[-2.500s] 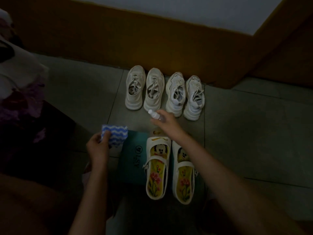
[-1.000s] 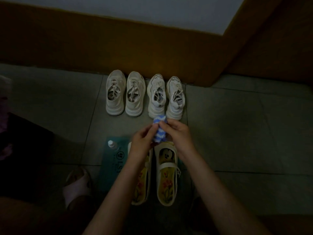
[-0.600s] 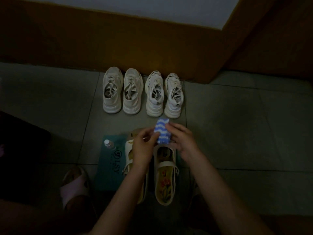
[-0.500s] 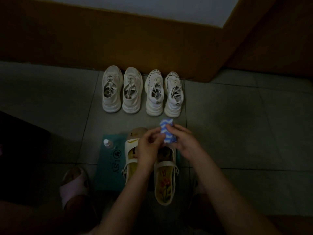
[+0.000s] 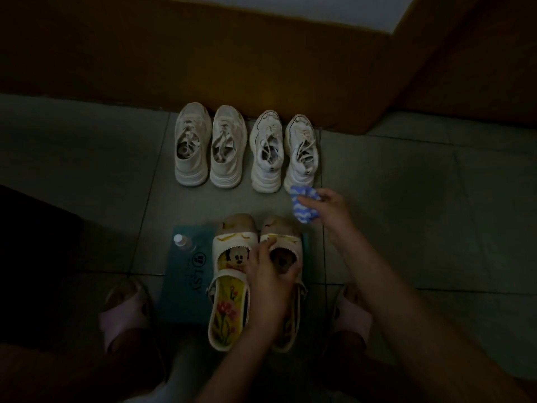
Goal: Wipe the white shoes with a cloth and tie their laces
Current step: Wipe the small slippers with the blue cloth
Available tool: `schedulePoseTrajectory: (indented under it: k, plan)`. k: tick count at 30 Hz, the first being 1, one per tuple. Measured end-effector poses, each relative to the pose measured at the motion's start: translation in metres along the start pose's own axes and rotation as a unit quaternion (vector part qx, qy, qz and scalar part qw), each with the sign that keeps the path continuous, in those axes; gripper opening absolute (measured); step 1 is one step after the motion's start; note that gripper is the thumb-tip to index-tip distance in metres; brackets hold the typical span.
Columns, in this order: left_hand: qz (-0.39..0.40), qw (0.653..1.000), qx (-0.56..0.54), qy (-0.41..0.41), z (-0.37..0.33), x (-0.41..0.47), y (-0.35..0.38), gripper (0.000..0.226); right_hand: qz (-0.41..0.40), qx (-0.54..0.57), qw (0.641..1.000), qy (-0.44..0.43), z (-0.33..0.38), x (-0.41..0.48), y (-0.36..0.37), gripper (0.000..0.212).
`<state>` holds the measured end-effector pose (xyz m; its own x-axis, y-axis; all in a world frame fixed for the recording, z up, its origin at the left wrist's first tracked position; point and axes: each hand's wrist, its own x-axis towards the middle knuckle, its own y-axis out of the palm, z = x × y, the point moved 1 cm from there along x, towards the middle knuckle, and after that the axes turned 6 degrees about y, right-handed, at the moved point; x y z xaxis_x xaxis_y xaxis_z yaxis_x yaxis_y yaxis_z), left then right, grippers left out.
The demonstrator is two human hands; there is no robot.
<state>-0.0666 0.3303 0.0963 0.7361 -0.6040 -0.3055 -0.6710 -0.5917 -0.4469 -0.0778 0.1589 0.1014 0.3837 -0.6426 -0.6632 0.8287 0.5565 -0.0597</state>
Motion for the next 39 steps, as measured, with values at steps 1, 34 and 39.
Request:
schedulePoseTrajectory:
  k: [1,34,39]
  plan:
    - [0.0,1.0,0.013,-0.015,0.0,-0.008,0.005,0.068,-0.02,-0.043,0.998,-0.032,0.001,0.004,0.001,0.021]
    - [0.03,0.996,0.078,-0.042,0.022,-0.021,0.025,0.113,-0.026,-0.194,0.978,-0.076,-0.094,-0.03,-0.042,0.021]
    - [0.001,0.998,0.03,-0.057,0.02,-0.02,0.026,0.105,-0.107,-0.129,0.98,-0.111,-0.062,-0.008,-0.03,0.013]
